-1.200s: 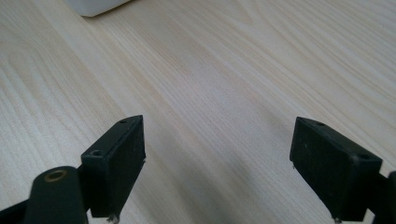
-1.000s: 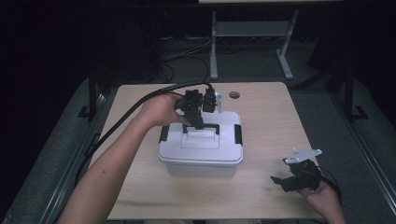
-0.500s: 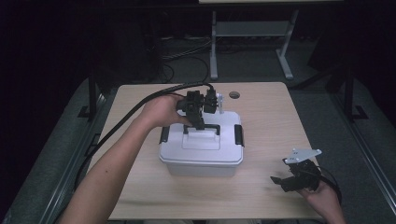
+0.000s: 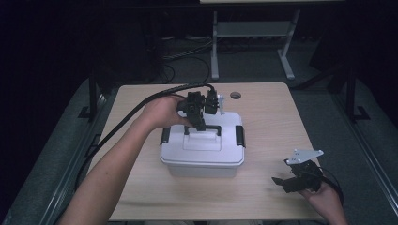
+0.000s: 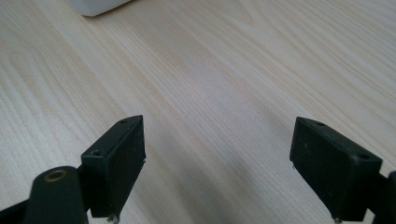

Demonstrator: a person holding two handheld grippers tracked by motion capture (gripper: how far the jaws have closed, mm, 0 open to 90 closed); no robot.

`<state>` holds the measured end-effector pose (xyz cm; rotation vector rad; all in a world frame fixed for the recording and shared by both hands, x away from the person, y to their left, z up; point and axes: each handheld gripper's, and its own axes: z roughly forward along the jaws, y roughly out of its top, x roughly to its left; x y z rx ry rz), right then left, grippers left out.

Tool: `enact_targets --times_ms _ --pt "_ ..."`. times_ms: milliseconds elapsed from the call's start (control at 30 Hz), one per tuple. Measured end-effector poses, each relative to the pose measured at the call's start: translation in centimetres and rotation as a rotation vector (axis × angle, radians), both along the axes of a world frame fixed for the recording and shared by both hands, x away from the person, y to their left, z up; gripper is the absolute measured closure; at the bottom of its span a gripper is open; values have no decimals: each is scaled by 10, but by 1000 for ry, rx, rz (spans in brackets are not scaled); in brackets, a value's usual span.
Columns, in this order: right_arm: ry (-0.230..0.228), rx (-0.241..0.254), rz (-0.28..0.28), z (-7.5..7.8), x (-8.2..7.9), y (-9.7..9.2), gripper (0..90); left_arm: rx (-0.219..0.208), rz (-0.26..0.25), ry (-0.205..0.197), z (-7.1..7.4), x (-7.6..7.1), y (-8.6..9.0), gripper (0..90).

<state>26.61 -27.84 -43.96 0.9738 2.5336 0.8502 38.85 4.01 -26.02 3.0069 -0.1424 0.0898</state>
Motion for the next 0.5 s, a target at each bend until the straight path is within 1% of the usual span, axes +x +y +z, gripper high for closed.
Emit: enact_targets --times_ms 133,500 --pt "1 -2 0 0 0 0 177 1 1 -1 0 -1 0 839" --pt "0 -5 3 0 0 1 177 2 2 -30 0 -1 0 836"
